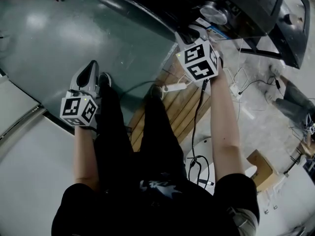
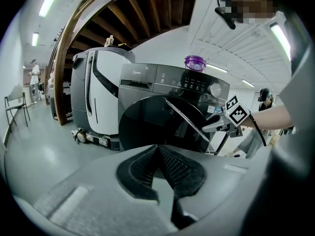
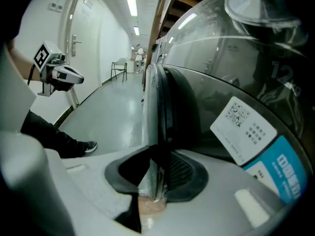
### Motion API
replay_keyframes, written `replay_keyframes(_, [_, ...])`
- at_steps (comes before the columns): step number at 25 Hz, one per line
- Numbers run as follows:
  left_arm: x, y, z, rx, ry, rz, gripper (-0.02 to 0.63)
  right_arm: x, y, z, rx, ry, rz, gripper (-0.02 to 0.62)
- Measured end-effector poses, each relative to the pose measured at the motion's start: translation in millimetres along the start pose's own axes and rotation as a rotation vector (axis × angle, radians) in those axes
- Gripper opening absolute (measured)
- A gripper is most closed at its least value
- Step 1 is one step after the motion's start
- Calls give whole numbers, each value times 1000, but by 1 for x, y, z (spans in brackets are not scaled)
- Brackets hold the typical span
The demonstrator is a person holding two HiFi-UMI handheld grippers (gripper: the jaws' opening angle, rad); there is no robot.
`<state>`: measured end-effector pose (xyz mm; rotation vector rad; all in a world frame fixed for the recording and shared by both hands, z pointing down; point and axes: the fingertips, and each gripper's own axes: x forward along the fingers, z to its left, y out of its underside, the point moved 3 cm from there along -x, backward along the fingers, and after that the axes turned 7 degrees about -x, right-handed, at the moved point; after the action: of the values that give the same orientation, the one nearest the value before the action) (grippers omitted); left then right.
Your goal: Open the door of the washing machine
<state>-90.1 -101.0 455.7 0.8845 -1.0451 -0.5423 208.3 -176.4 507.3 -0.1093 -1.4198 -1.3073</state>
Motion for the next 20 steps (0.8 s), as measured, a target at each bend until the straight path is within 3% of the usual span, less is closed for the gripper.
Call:
replay_keyframes(11, [7, 2, -7, -10, 39, 4, 11, 1, -1, 1, 13, 25, 12, 98])
replay_keyframes(20, [-11, 9, 19, -33, -6, 15, 10, -1, 0, 2, 22, 59, 26, 98])
